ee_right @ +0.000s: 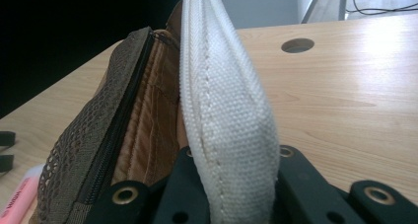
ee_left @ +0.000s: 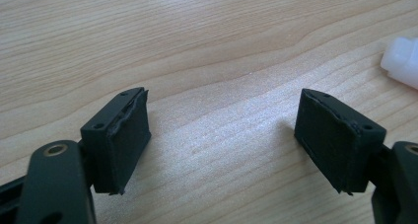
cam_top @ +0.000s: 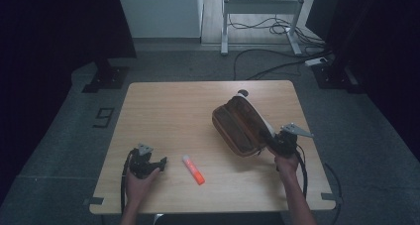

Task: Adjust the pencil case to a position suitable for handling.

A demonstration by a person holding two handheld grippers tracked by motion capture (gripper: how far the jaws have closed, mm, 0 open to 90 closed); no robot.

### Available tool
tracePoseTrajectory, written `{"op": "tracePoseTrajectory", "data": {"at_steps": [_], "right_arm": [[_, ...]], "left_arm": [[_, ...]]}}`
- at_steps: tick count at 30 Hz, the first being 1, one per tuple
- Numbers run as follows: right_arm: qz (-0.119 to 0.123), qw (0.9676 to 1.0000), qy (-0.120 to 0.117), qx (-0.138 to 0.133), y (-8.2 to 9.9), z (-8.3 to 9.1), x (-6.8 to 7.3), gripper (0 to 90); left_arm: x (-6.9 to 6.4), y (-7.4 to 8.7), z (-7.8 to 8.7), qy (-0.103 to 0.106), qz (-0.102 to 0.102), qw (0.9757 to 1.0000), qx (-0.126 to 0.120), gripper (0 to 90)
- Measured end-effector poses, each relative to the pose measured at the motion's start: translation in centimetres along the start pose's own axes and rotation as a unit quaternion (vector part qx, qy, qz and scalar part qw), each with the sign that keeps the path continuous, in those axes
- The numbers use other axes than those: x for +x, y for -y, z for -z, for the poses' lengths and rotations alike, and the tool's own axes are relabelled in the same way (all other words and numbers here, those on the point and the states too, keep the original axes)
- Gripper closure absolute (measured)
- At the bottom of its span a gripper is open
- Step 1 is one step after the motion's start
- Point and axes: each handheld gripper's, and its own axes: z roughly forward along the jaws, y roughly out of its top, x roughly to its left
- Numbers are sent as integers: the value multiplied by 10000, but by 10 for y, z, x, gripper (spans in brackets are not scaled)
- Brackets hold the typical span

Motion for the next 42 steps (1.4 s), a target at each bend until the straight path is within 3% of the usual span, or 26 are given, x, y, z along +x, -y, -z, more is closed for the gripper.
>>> {"op": "tracePoseTrajectory", "data": {"at_steps": [13, 25, 35, 42], "right_arm": [[294, 9988, -370, 124, 1, -5, 9, 836], [520, 9958, -635, 417, 7, -14, 10, 831], [697, 9919, -727, 777, 14, -25, 10, 823], [728, 9912, -720, 842, 17, -28, 7, 802]], "left_arm": [[0, 0, 0, 0, 3, 10000, 0, 209], [0, 0, 0, 0, 2, 10000, 0, 209], [0, 0, 0, 0, 1, 10000, -2, 209], [0, 0, 0, -1, 0, 10000, -2, 210]]}}
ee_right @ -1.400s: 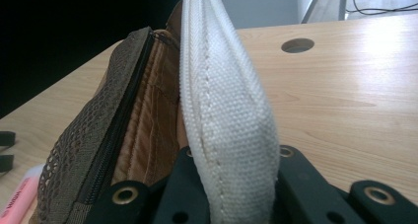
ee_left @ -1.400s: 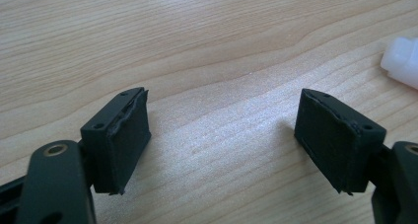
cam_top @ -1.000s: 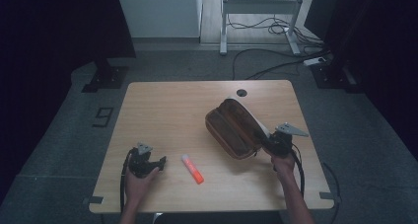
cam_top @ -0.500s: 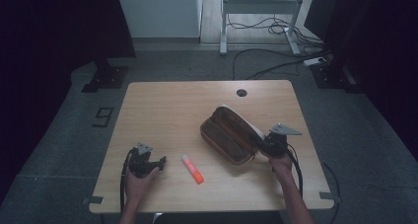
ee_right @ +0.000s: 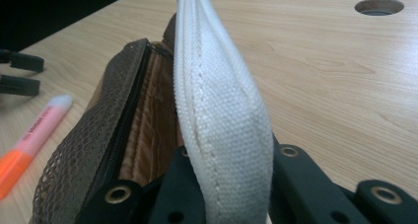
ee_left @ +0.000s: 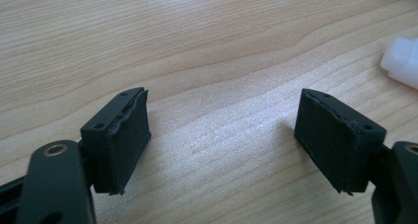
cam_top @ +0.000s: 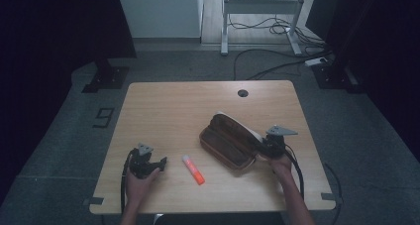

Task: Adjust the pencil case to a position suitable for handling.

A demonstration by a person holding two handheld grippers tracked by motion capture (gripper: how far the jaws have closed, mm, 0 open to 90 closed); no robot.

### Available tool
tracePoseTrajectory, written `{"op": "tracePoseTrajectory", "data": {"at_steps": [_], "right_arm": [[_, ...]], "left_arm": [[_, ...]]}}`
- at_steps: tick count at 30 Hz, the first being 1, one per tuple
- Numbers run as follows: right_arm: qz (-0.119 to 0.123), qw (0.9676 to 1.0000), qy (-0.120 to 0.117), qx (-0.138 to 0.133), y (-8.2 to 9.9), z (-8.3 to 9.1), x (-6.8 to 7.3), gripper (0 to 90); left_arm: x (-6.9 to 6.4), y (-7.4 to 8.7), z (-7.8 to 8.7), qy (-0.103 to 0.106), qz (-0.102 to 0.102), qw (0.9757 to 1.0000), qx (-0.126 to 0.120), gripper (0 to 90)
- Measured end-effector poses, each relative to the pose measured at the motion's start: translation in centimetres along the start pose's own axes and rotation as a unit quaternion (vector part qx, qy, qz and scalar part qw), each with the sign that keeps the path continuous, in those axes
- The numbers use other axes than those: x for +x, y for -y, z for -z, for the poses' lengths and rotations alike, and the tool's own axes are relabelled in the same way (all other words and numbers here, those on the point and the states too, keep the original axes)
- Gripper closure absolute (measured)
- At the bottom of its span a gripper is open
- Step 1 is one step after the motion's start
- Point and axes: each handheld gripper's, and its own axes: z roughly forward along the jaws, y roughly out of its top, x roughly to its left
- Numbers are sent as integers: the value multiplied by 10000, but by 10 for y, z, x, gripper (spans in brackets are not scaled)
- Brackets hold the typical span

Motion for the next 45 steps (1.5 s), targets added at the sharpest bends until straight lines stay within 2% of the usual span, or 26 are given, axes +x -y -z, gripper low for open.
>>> {"op": "tracePoseTrajectory", "data": {"at_steps": [4, 9, 14, 18, 21, 25, 29, 32, 35, 39, 42, 45], "right_arm": [[41, 9999, 104, 91, 1, -1, -2, 775], [39, 9998, 179, 48, 1, -2, -3, 756], [3, 9997, 263, 1, 1, 0, -3, 674], [-43, 9991, 400, -95, -1, 4, -2, 571], [11, 9980, 601, -202, -3, 9, 0, 485], [-53, 9955, 877, -348, -7, 18, 0, 396], [-66, 9935, 1070, -384, -9, 25, 2, 334], [-94, 9914, 1187, -535, -13, 34, 3, 309], [-122, 9908, 1189, -641, -17, 43, 6, 298], [-74, 9902, 1151, -791, -23, 54, 17, 286], [-22, 9916, 1008, -811, -27, 56, 27, 283], [73, 9939, 837, -718, -30, 53, 37, 284]], "left_arm": [[0, 0, 0, 0, -1, 10000, 0, 209], [0, 0, 0, 0, 1, 10000, 0, 209], [0, 0, 0, -1, -2, 10000, 1, 209], [0, 0, 0, 0, -2, 10000, 2, 210], [0, 0, 0, 0, -2, 10000, 1, 210], [0, 0, 0, 1, 0, 10000, 1, 209], [0, 0, 0, 1, 0, 10000, 0, 209], [0, 0, 0, 10, -13, 10000, 3, 208], [0, 0, 0, 14, -8, 10000, -3, 207], [0, 0, 0, 13, -8, 10000, -3, 207], [0, 0, 0, 17, -8, 10000, -3, 207], [0, 0, 0, 24, -3, 10000, -6, 207]]}}
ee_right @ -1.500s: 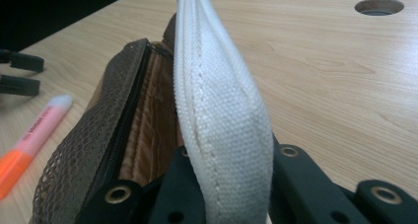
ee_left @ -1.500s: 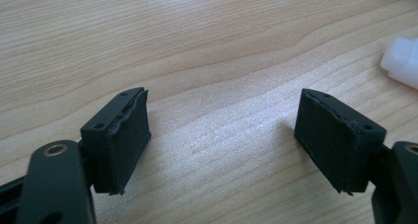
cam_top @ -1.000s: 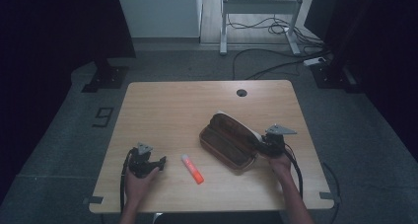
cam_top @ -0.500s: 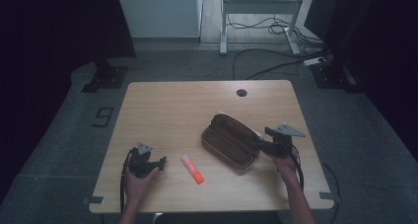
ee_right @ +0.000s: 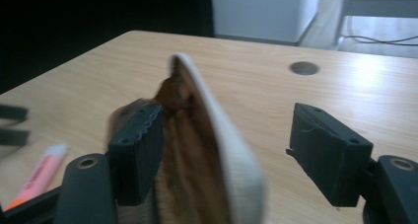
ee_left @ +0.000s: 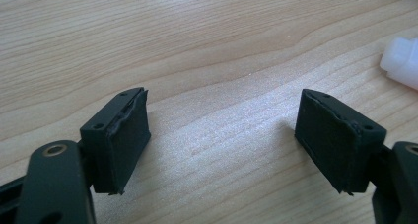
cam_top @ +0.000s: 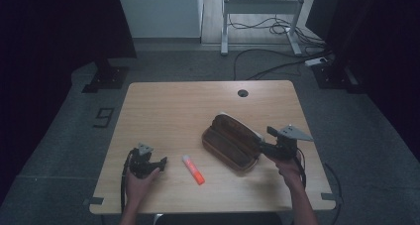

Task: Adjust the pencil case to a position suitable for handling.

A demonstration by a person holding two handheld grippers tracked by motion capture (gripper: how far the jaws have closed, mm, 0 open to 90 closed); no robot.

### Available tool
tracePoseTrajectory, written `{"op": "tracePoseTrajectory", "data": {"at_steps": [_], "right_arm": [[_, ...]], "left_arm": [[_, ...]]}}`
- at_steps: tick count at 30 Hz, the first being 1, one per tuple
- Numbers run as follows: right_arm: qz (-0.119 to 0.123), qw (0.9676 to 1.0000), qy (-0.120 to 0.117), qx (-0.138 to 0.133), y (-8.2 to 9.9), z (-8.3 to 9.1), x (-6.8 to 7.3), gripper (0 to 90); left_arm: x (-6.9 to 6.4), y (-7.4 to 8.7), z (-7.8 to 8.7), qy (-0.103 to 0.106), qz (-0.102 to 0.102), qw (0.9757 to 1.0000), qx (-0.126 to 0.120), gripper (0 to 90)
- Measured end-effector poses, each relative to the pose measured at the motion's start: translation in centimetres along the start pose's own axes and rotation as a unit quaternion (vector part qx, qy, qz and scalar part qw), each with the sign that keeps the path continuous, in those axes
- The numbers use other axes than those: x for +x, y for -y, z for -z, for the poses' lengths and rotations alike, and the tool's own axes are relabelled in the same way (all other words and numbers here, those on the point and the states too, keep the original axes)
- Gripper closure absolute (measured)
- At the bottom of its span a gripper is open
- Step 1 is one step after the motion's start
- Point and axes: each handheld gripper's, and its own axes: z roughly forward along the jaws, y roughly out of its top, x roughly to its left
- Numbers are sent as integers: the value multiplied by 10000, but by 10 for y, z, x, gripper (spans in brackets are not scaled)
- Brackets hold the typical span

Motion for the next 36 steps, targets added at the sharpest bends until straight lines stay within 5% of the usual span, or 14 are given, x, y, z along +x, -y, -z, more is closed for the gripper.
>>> {"op": "tracePoseTrajectory", "data": {"at_steps": [10, 18, 36], "right_arm": [[147, 9977, -597, 272, 2, -14, 35, 302], [514, 9902, -1110, 677, 12, -34, 77, 304], [714, 9812, -1448, 1053, 33, -57, 118, 314]], "left_arm": [[0, 0, 0, -12, -5, 10000, 2, 209], [0, 0, 0, -10, -4, 10000, 0, 209], [0, 0, 0, -10, -7, 10000, 3, 209]]}}
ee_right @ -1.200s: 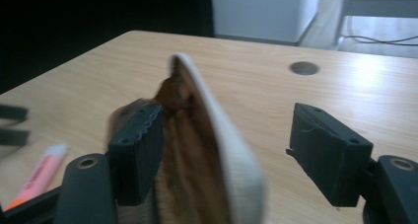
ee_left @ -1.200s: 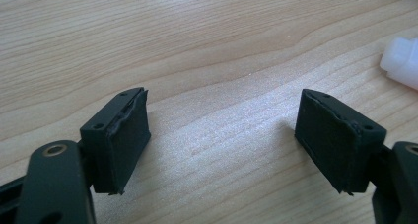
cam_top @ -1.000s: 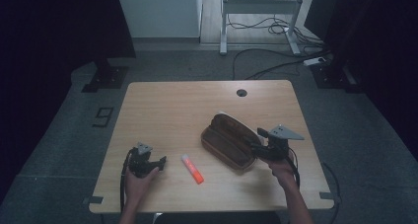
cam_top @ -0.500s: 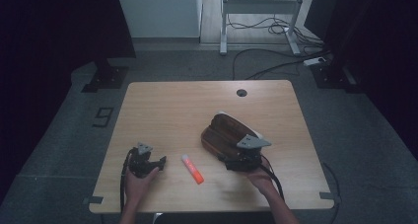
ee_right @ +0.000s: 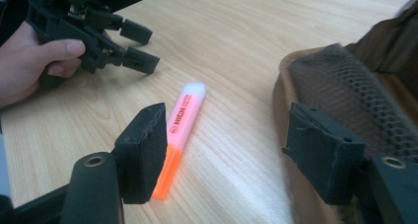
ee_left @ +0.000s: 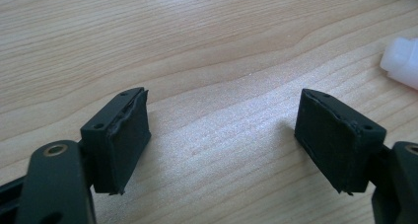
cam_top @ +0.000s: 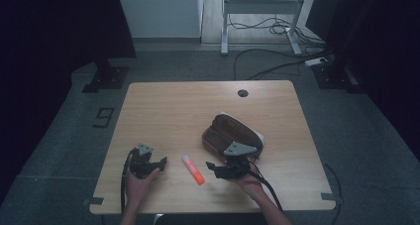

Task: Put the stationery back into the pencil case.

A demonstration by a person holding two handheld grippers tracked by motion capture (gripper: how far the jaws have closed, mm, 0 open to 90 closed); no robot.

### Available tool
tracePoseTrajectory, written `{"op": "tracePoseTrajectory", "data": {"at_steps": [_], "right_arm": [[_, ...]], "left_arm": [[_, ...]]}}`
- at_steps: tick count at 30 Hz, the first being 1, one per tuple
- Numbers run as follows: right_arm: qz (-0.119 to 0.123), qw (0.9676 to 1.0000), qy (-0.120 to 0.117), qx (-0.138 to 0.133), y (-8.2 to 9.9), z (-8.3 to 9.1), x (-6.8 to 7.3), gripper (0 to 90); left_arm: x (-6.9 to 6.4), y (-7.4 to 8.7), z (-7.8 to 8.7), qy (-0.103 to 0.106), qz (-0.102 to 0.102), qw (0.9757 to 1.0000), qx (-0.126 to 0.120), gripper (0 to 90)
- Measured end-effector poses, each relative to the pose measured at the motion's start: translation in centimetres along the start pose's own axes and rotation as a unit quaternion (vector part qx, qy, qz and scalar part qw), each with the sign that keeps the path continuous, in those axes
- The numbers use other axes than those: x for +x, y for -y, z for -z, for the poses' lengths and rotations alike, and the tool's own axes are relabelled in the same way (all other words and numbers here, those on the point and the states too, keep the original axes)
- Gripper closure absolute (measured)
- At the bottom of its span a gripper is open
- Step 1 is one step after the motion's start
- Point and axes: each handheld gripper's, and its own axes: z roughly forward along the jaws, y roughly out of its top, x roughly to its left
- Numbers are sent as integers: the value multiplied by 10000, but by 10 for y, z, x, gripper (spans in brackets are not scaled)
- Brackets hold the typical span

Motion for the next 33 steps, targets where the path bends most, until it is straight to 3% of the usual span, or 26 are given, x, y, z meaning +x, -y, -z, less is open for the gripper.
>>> {"op": "tracePoseTrajectory", "data": {"at_steps": [23, 33], "right_arm": [[168, 9985, -307, 424, 8, -37, 29, 344], [217, 9982, -133, 540, 11, -55, 37, 400]], "left_arm": [[0, 0, 0, -2, 1, 10000, -5, 211], [0, 0, 0, -3, 3, 10000, -3, 212]]}}
